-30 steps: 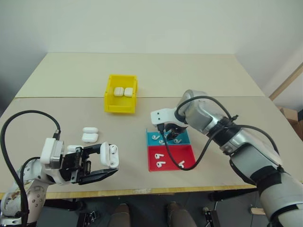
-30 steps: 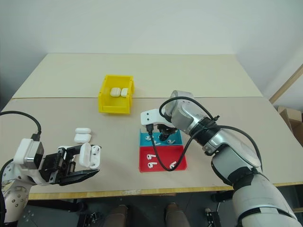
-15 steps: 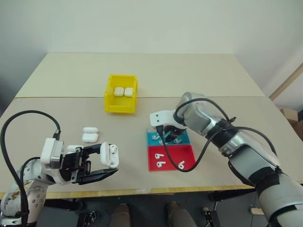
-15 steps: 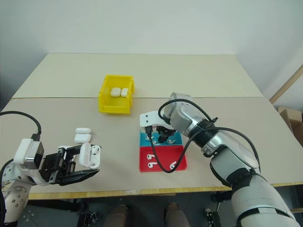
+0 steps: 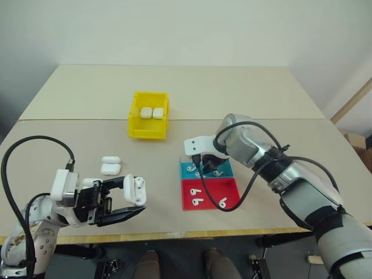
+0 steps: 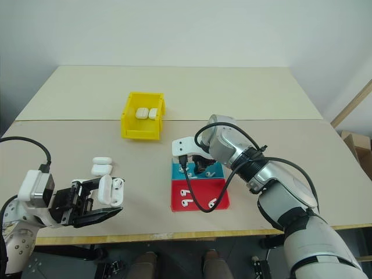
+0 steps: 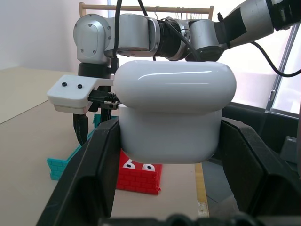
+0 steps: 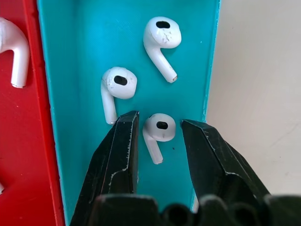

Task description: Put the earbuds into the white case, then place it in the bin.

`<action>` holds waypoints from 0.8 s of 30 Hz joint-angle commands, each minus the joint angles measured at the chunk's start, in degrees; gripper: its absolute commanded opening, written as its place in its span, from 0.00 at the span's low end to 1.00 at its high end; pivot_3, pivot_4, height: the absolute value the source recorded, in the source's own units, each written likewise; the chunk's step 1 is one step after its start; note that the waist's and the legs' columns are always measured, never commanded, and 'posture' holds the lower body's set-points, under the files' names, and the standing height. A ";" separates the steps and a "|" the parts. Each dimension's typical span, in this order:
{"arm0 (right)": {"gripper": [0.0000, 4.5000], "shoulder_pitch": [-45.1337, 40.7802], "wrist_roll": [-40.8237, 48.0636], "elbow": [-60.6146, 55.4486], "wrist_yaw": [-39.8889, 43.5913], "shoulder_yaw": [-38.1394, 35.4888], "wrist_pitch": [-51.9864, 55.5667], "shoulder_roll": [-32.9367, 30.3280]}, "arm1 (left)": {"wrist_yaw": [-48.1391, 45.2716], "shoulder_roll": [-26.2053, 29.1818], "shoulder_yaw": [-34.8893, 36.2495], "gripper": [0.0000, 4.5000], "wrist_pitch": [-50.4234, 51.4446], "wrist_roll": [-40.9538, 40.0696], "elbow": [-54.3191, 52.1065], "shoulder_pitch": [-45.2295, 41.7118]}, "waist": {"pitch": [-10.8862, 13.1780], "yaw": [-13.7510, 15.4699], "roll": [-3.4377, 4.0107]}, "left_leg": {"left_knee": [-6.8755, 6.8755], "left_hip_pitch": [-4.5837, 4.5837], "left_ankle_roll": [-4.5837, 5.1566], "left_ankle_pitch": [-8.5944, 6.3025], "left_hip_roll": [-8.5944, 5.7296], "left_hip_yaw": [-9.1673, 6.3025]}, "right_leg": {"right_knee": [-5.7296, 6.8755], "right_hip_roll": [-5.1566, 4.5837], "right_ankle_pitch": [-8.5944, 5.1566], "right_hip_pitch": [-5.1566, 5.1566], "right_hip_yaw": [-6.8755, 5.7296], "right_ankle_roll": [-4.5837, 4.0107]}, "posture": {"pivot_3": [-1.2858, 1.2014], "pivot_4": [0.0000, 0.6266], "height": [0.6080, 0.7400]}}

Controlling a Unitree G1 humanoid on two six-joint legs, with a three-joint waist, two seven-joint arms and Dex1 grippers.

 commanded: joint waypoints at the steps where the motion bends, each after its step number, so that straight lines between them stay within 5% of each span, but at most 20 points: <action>1: 0.40 -0.11 -0.81 -0.35 -0.32 -1.59 -1.27 -0.64 | -0.23 0.27 0.28 0.63 -1.10 -0.16 -0.81 -0.26 | 0.00 0.00 0.00 | 0.00 0.00 0.00 0.00 0.00 0.00 | 0.00 0.00 0.00 0.00 0.00 0.00 | 0.52 0.24 1.00; 22: 0.40 0.83 -2.08 -0.46 0.58 -1.80 -4.87 -1.19 | -0.73 0.09 0.04 0.63 -1.77 0.37 -0.20 -0.45 | 0.00 0.00 0.00 | 0.00 0.00 0.00 0.00 0.00 0.00 | 0.00 0.00 0.00 0.00 0.00 0.00 | 0.52 0.24 1.00; 24: 0.32 1.04 -2.08 -0.71 0.87 -1.84 -5.19 -1.31 | -0.66 0.05 0.04 0.63 -1.73 0.43 -0.26 -0.43 | 0.00 -0.01 0.00 | 0.00 0.00 0.00 0.00 0.00 0.00 | 0.00 0.00 0.00 0.00 0.00 0.00 | 0.52 0.24 1.00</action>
